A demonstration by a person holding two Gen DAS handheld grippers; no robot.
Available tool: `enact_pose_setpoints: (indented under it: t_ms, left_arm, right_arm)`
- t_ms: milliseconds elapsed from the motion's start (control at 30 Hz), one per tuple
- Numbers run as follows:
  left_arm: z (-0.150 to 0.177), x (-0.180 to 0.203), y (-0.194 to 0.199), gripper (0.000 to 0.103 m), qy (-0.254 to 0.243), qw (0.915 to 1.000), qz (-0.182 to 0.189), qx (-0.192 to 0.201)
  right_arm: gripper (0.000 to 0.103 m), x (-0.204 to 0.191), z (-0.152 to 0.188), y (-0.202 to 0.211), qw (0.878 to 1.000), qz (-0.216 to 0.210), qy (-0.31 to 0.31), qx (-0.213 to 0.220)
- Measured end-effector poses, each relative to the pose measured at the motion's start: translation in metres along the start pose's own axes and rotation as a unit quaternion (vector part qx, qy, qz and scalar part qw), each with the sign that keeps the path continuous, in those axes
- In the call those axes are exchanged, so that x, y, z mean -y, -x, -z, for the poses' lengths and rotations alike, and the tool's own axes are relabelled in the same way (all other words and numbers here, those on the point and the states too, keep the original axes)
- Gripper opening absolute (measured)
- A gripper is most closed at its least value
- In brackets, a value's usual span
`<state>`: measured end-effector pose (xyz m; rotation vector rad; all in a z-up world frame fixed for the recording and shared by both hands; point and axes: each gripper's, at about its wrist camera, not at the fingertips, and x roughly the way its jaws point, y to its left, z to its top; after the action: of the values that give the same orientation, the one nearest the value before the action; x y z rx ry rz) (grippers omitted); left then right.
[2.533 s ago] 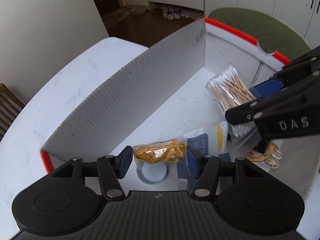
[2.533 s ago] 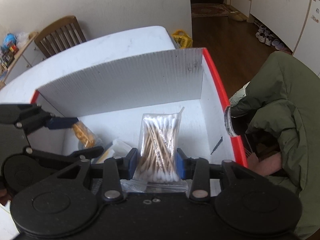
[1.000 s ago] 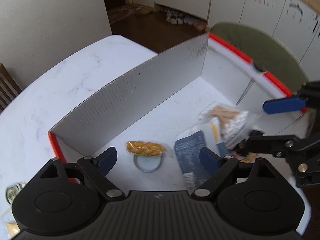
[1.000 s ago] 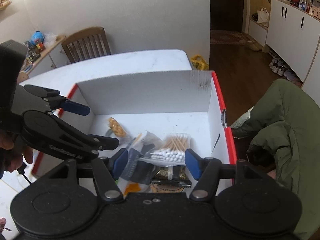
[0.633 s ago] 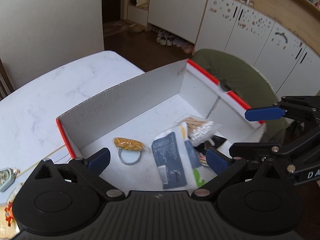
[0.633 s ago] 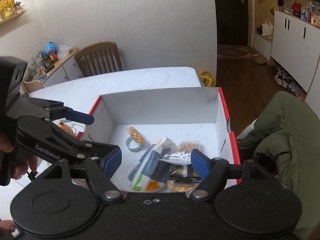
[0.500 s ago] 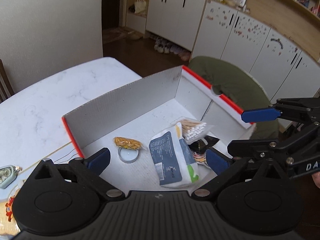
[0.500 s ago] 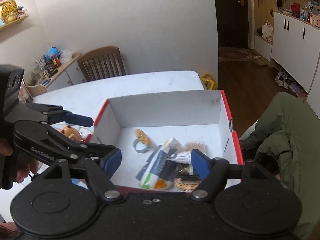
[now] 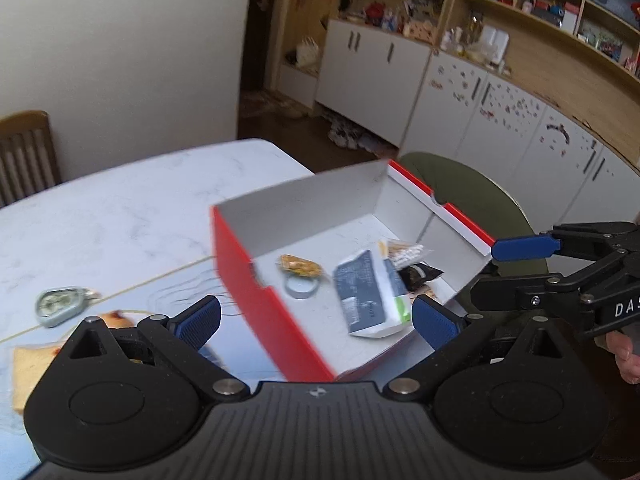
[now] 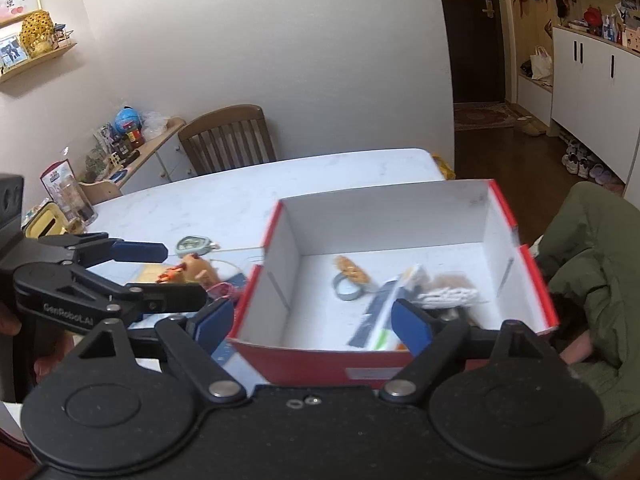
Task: Organize objects
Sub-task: 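Withdraw both grippers from the shoebox back over the placemat, then grasp the capybara figure with the right gripper while the left grasps the red dragon keychain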
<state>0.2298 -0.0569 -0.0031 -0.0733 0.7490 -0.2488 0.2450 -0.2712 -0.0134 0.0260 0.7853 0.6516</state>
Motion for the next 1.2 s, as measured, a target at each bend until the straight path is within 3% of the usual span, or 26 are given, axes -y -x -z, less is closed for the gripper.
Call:
enact_pose_setpoints:
  t_ms: [333, 633, 1033, 1200]
  left_arm:
    - [0.038, -0.052, 0.058, 0.102, 0.007, 0.9988, -0.033, 0.036]
    - [0.071, -0.115, 0.083, 0.102, 0.022, 0.9973, -0.064, 0.026]
    - [0.095, -0.180, 0.082, 0.102, 0.027, 0.9950, -0.093, 0.023]
    - [0.099, -0.195, 0.064, 0.102, -0.006, 0.9944, -0.104, 0.017]
  right_arm:
    - [0.088, -0.062, 0.011, -0.020, 1.000, -0.023, -0.004, -0.015]
    - [0.088, -0.117, 0.016, -0.043, 0.999, -0.027, 0.015, -0.033]
    - [0.088, -0.164, 0.014, -0.083, 0.998, -0.007, 0.032, -0.057]
    - [0.088, -0.169, 0.006, -0.108, 0.998, 0.004, 0.028, -0.062]
